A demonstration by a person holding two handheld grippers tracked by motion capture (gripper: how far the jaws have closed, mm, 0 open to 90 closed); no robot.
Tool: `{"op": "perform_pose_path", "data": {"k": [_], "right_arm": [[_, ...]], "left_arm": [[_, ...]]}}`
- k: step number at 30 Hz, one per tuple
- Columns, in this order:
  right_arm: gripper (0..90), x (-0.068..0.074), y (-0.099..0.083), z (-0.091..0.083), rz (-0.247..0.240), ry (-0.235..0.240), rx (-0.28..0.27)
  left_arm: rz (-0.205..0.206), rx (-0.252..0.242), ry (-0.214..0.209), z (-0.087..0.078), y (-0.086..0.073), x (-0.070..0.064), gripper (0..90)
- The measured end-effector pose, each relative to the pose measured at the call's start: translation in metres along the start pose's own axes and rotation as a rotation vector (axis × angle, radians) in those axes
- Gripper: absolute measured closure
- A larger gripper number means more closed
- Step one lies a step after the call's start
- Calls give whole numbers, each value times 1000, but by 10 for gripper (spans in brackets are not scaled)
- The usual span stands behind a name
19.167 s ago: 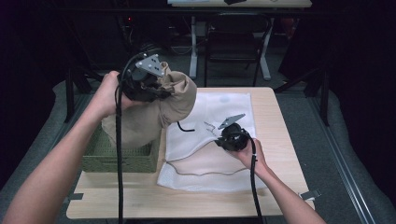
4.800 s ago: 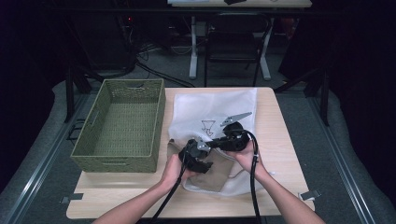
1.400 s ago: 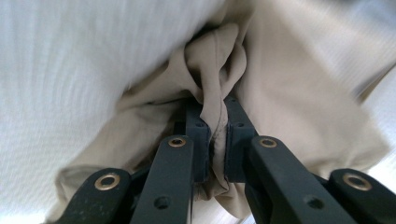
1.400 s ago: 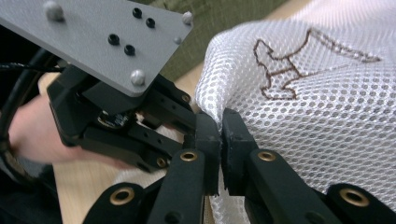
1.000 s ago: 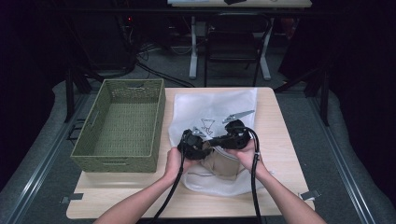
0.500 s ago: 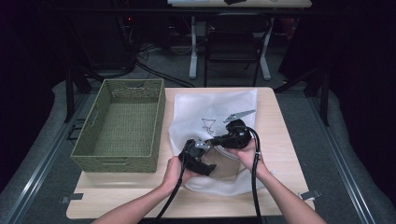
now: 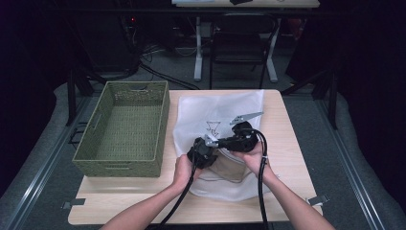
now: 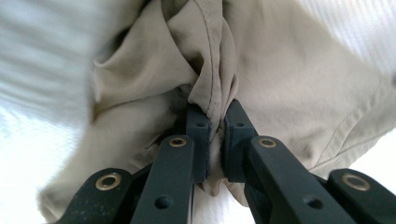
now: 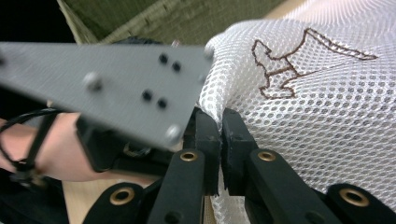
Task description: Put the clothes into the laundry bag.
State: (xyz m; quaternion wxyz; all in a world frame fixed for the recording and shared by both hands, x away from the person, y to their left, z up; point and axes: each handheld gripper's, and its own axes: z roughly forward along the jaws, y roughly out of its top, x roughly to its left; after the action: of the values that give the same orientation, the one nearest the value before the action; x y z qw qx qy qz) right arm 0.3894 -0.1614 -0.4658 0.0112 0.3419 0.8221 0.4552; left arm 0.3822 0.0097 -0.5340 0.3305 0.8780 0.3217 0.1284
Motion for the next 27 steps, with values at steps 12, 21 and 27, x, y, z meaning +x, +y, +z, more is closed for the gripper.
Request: {"op": "perform_pose_path", "data": {"k": [12,21,27], "right_arm": [[873,-7,-5,4,14,-16,29],[873,-9,-3,3,22,-18,23],[873,-9,-6,6,29,-16,34]], "left_arm": [[7,-2,-48,-15,-3,1,510],[16,15,-103,-20,-14,-14,328],[-11,58,-67,3,-15,-14,492]]}}
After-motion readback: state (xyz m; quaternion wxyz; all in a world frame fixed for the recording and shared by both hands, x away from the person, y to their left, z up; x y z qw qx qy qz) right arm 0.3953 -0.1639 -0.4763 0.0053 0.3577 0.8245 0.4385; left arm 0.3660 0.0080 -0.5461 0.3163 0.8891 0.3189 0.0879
